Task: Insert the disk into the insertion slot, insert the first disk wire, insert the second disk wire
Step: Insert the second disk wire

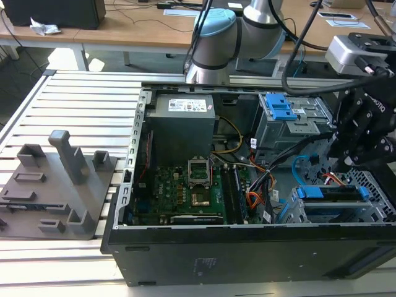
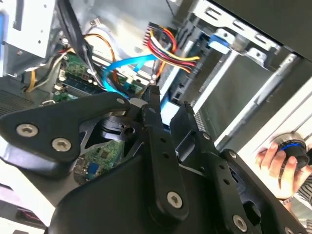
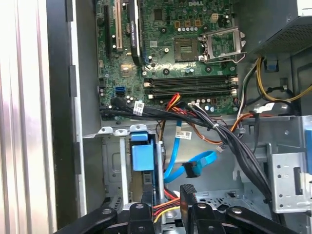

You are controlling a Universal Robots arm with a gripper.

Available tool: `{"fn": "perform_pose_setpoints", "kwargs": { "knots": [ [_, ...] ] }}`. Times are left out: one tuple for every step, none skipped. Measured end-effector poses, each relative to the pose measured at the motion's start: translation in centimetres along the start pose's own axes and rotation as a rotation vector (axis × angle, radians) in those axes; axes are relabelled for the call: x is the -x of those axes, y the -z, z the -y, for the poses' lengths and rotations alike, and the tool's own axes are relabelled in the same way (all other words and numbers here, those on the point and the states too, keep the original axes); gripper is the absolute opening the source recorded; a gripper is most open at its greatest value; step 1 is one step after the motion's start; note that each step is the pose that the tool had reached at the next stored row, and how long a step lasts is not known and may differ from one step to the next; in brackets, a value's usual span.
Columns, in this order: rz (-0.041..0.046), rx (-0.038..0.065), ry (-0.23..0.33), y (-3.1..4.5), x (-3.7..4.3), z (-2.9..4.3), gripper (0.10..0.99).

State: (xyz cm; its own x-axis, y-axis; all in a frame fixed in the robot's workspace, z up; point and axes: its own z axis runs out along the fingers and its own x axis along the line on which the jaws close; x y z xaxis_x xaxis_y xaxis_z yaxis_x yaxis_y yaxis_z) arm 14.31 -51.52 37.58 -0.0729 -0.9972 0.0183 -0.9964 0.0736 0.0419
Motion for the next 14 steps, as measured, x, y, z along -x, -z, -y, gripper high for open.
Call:
{"fn": "perform_pose_setpoints", "kwargs": {
  "knots": [
    [-0.0001,0.000,0.000,0.01,0.39,-0.03,0.361],
    [-0.0001,0.000,0.000,0.01,0.86,-0.06,0.361],
    [0.0000,0.000,0.001,0.01,1.01,-0.07,0.361],
    [-0.0003,0.000,0.002,0.02,1.03,-0.07,0.361],
    [-0.0003,0.000,0.004,0.02,1.04,-0.07,0.361],
    [-0.0003,0.000,0.008,0.01,1.06,-0.10,0.361],
    [-0.0005,0.000,0.010,0.01,1.07,-0.16,0.361],
    [-0.0005,0.000,0.011,0.00,1.06,-0.29,0.361],
    [-0.0006,0.000,0.013,-0.03,1.05,-0.70,0.361],
    [-0.0007,0.000,0.014,-0.04,1.05,-0.92,0.361],
    [-0.0008,0.000,0.016,-0.05,1.06,-1.03,0.361],
    [-0.0010,0.000,0.019,-0.05,1.06,-1.10,0.361],
    [-0.0016,-0.001,0.025,-0.07,1.15,-1.22,0.361],
    [-0.0021,-0.001,0.036,-0.09,1.41,-1.34,0.361]
  ]
}}
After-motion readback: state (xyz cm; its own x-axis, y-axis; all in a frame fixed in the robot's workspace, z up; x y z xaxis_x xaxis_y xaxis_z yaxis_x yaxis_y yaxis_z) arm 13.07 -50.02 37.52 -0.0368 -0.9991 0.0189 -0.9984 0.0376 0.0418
